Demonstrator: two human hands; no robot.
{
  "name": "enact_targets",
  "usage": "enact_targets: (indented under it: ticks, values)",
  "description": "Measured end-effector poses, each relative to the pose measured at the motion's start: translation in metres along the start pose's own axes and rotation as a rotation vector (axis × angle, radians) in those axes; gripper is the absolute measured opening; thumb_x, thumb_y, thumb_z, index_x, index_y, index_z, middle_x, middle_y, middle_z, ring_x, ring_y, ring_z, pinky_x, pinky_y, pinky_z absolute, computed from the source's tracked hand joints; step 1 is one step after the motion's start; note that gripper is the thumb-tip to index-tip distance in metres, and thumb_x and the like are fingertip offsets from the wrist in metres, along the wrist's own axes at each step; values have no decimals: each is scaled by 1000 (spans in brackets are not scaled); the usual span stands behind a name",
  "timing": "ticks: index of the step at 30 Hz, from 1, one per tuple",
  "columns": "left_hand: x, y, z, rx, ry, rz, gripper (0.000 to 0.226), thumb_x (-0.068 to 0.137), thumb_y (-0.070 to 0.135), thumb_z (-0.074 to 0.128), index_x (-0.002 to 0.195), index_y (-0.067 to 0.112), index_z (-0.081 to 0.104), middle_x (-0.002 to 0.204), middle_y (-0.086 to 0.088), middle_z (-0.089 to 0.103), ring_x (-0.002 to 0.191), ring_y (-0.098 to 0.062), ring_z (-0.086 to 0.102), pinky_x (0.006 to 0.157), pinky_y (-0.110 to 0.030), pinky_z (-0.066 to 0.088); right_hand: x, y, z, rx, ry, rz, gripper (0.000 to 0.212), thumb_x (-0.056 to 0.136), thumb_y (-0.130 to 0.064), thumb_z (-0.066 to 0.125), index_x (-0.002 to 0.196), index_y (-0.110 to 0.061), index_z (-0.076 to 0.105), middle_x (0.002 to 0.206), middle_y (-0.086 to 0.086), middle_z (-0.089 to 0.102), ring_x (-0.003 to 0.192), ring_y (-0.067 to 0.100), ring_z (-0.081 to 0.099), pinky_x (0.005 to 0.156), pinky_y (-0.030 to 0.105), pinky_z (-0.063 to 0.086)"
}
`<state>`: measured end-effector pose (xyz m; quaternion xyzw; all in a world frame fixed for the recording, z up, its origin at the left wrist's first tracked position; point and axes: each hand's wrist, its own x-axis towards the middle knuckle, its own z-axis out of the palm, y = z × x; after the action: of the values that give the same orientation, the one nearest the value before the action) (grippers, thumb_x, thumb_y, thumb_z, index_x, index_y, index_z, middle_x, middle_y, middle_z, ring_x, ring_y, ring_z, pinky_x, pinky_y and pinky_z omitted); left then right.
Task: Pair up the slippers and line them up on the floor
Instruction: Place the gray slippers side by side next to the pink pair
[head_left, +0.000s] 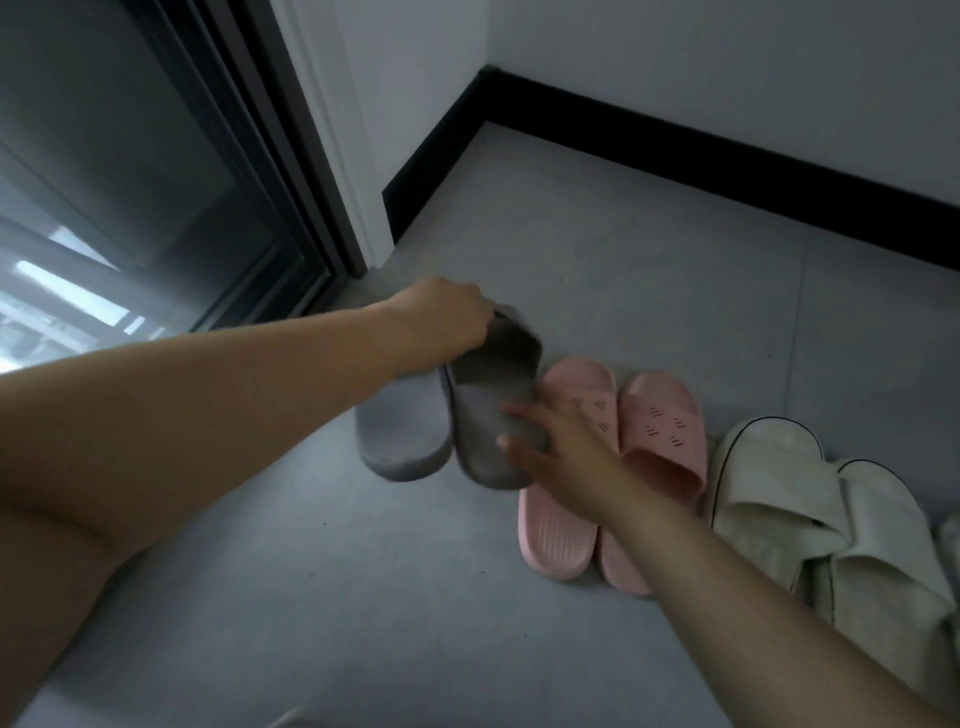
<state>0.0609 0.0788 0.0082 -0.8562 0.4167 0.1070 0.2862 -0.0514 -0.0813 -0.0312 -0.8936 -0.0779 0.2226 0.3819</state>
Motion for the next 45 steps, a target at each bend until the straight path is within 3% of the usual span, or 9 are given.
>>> enact_targets:
  ticks: [6, 11, 14, 19, 24, 27, 32, 36, 45]
  values:
    - [-25, 31, 47, -26, -262, 214, 27, 90, 3, 49, 115, 5, 59, 136, -6, 41, 127, -28, 34, 94, -39, 49, -17, 11, 65, -11, -308, 121, 63, 95, -32, 47, 149, -25, 16, 160, 5, -7, 148, 18, 2, 117, 26, 8]
    - [-29, 19, 64, -7, -275, 323, 28, 92, 9, 46, 118, 7, 58, 138, -3, 38, 129, -25, 29, 98, -36, 46, -15, 11, 87, -45, -213, 174, 60, 92, -25, 47, 148, -29, 23, 158, 16, -8, 147, 29, -1, 120, 31, 8]
    - [-36, 7, 85, 25, 25, 387, 33, 78, 14, 68, 110, 15, 65, 128, 1, 54, 120, -21, 48, 90, -32, 52, -7, 12, 95, -15, -171, 240, 58, 93, -28, 47, 147, -28, 26, 158, 13, -7, 146, 27, 11, 119, 29, 11]
    - [-50, -3, 111, -160, 348, -157, 74, 45, 22, 80, 112, 15, 49, 105, -12, 64, 78, -29, 70, 67, -33, 58, -4, 5, 105, -23, -200, 248, 59, 94, -27, 44, 148, -27, 22, 160, 6, -9, 147, 23, 11, 117, 31, 14]
    - [-54, -24, 117, -571, -251, -779, 76, 83, 55, 52, 143, 16, 26, 140, -17, 39, 122, -37, 47, 94, -45, 46, 8, 1, 111, 11, -152, 239, 54, 92, -25, 47, 144, -17, 33, 159, 2, -15, 139, 22, 30, 116, 27, 19]
    - [-51, -30, 121, -615, -451, -704, 65, 95, 45, 39, 147, 10, 20, 145, -21, 37, 128, -36, 45, 103, -42, 40, 12, 2, 112, 48, -153, 235, 54, 91, -22, 49, 142, -14, 37, 159, 1, -13, 138, 22, 32, 116, 24, 19]
    - [-42, -36, 138, -849, -184, -867, 54, 100, 39, 27, 136, 2, 44, 134, -23, 50, 125, -38, 46, 106, -42, 35, 11, 9, 112, 120, -128, 217, 50, 91, -17, 49, 141, -14, 40, 160, 0, -7, 142, 17, 23, 108, 10, 9]
    - [-37, -40, 138, -895, -149, -837, 51, 99, 26, 33, 149, 26, 21, 150, -18, 31, 134, -36, 38, 111, -39, 33, 12, 14, 109, 252, -67, 250, 45, 90, -12, 50, 134, -21, 47, 159, -4, -2, 142, 19, 27, 102, 16, 30]
    - [-50, -55, 155, -775, -198, -770, 74, 92, 6, 39, 147, 42, 6, 148, -16, 34, 128, -36, 44, 101, -38, 42, 38, 7, 101, 321, -131, 255, 73, 89, -16, 50, 150, -21, 10, 158, -14, -9, 116, 9, 40, 112, 31, 32]
